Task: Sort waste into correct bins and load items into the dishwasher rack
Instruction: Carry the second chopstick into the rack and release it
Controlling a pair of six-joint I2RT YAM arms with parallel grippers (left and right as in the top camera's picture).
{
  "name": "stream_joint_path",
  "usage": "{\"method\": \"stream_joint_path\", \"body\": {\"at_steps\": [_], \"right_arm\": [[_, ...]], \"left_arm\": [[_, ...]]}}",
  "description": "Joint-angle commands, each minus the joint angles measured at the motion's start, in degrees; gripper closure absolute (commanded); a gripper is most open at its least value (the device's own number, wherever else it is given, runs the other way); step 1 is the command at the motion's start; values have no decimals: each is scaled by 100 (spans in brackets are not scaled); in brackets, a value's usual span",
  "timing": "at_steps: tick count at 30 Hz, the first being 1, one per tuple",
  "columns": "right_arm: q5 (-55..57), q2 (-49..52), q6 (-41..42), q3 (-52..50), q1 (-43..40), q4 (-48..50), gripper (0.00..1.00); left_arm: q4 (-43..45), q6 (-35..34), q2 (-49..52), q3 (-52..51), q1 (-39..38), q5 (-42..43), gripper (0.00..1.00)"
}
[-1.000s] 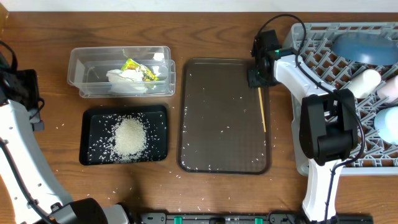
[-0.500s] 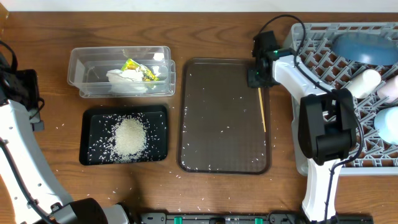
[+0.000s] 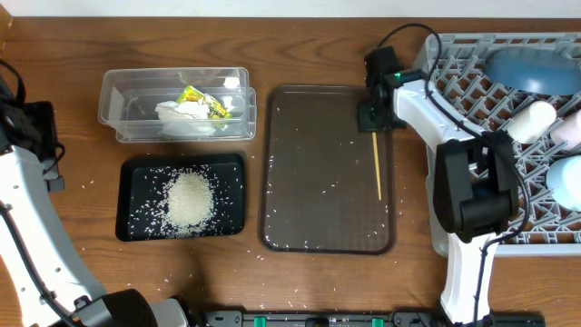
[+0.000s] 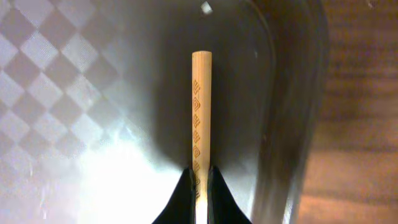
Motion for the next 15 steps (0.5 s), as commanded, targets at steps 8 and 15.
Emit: {"method": "stream_joint_path", "body": {"at_steps": [8,15], "right_arm": [[-70,-1727,-623,938,-1237,-546,99],[-164,-1961,-1091,931,-2085,-481,99]], "left_arm": [[-22,-50,7,20,35,-28,8],[-20,-50,7,20,35,-31,8]]}}
